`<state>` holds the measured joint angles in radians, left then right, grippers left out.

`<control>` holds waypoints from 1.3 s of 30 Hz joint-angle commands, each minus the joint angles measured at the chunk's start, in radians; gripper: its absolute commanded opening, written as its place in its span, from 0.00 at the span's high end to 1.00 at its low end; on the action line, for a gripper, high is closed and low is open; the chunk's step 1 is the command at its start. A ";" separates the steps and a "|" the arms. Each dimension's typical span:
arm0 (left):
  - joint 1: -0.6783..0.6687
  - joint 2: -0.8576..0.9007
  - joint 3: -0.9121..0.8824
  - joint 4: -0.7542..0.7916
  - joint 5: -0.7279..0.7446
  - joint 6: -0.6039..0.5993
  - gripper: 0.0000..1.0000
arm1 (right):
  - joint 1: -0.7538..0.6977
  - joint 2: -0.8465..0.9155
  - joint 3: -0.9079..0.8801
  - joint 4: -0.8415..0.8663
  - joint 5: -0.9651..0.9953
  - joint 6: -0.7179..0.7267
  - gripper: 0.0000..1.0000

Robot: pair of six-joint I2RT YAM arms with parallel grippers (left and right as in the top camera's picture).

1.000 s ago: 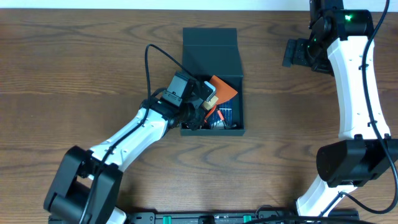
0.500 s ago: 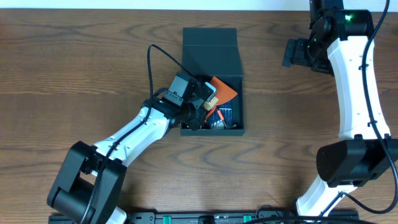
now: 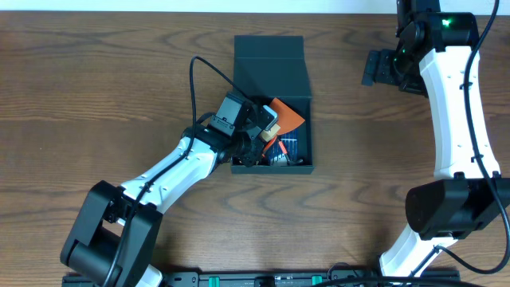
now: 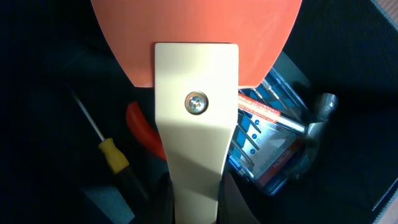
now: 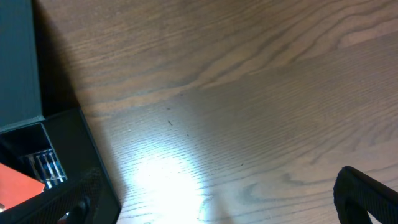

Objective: Pack container

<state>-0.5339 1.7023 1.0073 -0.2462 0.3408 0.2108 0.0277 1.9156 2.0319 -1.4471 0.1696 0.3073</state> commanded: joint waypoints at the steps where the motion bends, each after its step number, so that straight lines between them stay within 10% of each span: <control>1: -0.002 0.011 0.013 0.005 0.006 0.014 0.87 | -0.001 -0.007 0.018 -0.002 0.010 0.014 0.01; 7: -0.002 0.011 0.013 0.002 0.006 0.013 0.68 | -0.001 -0.007 0.018 -0.002 0.010 0.014 0.01; 24: -0.002 -0.024 0.092 0.005 0.007 -0.062 0.60 | -0.001 -0.007 0.018 -0.002 0.010 0.014 0.01; 39: 0.001 -0.256 0.243 -0.048 -0.188 -0.536 0.60 | -0.001 -0.007 0.018 -0.002 0.010 0.014 0.01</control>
<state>-0.5339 1.4822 1.2404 -0.2665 0.2749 -0.1482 0.0277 1.9156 2.0319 -1.4471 0.1699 0.3073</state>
